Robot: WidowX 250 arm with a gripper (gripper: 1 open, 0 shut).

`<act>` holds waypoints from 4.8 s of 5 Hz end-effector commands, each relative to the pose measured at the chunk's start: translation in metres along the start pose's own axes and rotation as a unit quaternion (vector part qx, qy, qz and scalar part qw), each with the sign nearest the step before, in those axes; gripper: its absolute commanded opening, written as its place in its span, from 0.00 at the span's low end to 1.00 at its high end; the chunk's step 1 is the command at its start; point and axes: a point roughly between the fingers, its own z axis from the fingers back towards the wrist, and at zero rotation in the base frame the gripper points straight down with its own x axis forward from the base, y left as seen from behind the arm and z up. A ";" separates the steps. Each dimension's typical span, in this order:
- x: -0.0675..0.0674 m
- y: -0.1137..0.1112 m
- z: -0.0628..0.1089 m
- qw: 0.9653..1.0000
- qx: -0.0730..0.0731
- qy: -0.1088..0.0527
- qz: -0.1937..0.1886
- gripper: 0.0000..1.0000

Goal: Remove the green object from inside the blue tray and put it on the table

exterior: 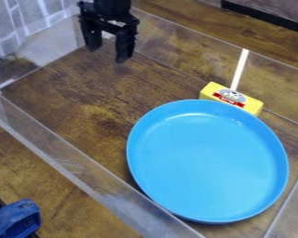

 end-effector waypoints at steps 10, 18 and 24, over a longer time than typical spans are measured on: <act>0.023 -0.011 0.033 0.998 0.000 -0.056 0.023 1.00; 0.022 0.043 0.037 0.993 -0.020 -0.054 -0.104 1.00; 0.051 0.085 0.001 0.968 -0.019 -0.079 -0.239 1.00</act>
